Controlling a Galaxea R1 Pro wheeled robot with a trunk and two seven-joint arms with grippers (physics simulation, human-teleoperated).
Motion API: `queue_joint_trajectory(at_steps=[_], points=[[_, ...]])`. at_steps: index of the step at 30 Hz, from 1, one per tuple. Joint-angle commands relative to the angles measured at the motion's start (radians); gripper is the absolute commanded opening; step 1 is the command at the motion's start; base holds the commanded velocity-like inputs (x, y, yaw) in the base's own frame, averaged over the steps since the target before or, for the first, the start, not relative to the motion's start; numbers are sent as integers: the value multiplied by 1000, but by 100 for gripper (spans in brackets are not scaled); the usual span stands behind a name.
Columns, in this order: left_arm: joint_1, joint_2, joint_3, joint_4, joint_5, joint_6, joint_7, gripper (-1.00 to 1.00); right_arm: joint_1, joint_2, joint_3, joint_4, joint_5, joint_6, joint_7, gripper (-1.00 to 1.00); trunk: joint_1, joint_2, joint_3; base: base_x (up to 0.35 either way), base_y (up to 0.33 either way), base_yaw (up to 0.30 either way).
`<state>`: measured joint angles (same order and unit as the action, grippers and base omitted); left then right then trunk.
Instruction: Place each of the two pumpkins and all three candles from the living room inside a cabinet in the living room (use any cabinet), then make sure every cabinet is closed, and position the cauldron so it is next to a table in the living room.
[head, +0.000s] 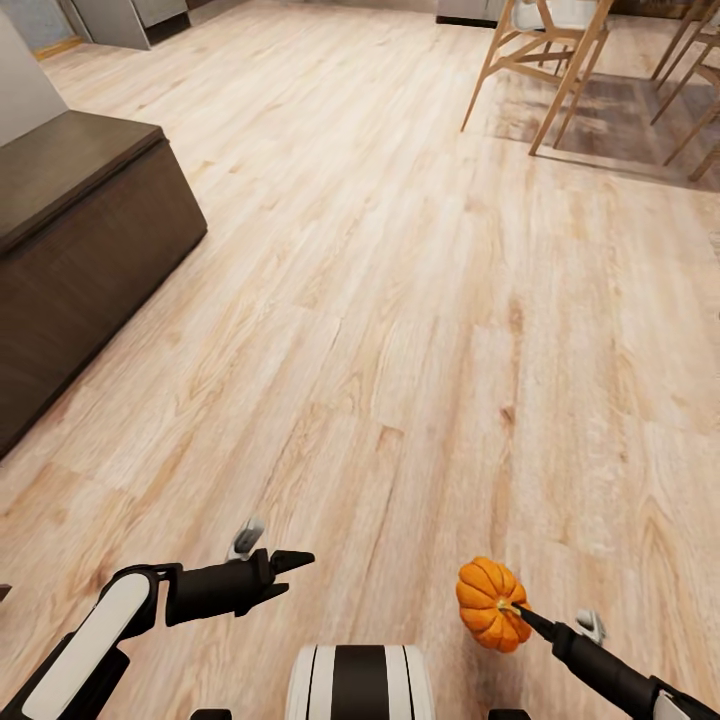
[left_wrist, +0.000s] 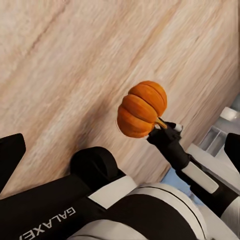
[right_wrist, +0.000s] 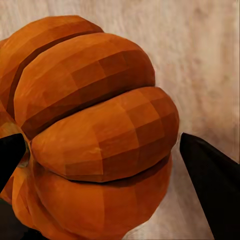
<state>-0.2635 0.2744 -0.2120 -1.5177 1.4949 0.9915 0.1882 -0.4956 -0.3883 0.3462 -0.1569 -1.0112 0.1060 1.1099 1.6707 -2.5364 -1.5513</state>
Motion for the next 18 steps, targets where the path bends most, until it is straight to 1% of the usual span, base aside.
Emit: queue_joint_trajectory(at_steps=[1,5,6,9,11,18], points=[[0,0,-1,-1,10,1,10,100,0,0,6,0,-11,25,7,-100,-1,0,3,0,0,0],[0,1,-1,-1,10,1,10,100,0,0,-1,-1,-16,123,40,-100,-2,1,19,0,0,0],[0,1,0,-1,10,1,10,100,0,0,-5,0,-17,131,44,-100,-3,1,23,0,0,0],[0,4,0,-1,10,1,10,100,0,-2,-43,0,-38,144,48,-100,-4,2,34,0,0,0],[0,6,3,-1,10,1,10,100,0,-3,-56,-1,-45,163,49,-100,-5,2,42,0,0,0],[0,8,2,-1,10,1,10,100,0,-4,-64,-1,-49,178,50,-100,-8,4,69,0,0,0]])
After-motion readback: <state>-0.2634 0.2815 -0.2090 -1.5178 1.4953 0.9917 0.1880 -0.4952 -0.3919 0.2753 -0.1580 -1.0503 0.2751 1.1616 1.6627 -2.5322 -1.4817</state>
